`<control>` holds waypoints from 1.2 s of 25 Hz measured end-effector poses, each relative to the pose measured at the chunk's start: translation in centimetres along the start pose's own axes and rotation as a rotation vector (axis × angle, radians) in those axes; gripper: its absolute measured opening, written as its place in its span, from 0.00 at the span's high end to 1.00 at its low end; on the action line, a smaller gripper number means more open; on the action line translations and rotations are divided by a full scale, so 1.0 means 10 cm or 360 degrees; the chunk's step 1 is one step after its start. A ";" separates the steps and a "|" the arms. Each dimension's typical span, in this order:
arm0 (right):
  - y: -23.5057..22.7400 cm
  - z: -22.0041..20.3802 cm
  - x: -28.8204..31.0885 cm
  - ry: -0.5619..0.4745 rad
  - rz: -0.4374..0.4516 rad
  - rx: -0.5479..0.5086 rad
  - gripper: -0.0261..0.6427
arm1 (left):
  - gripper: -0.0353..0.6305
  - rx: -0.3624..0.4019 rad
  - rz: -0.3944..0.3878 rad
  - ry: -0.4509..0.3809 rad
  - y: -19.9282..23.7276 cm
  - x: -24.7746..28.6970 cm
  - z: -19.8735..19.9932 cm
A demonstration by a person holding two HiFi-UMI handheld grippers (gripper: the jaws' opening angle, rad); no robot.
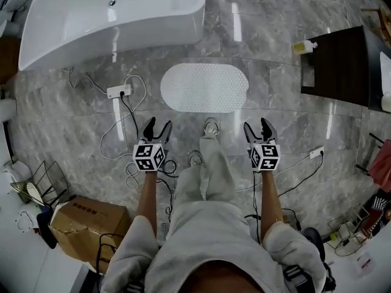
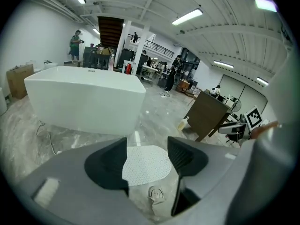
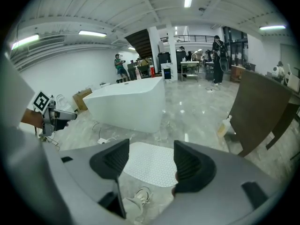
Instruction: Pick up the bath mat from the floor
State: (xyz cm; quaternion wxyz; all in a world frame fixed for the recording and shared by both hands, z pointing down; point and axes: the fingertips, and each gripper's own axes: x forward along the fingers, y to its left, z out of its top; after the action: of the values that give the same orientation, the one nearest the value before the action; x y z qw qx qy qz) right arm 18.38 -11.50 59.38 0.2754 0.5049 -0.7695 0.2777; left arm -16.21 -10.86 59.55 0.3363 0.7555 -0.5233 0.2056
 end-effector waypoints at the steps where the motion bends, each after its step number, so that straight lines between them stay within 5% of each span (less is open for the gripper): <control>1: -0.03 -0.07 0.10 0.0001 -0.0002 0.0001 0.55 | 0.53 0.0003 0.0000 0.0002 0.04 0.09 -0.07; 10: -0.50 -0.96 1.08 -0.0065 -0.0040 0.0139 0.55 | 0.53 0.0022 0.0098 -0.0008 0.72 0.96 -1.02; 22: -1.13 -2.56 2.48 -0.0058 -0.0141 0.0114 0.55 | 0.48 -0.0029 0.0214 -0.0029 1.82 2.34 -2.47; 30: -1.35 -3.04 3.19 -0.0173 -0.0180 0.0088 0.55 | 0.45 0.0029 0.0238 -0.0068 2.30 3.10 -2.99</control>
State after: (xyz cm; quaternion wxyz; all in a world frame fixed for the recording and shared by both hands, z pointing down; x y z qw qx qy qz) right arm 24.45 -14.51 104.94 0.2345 0.5693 -0.7455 0.2550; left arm -24.92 -14.69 107.45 0.3020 0.7215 -0.5834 0.2188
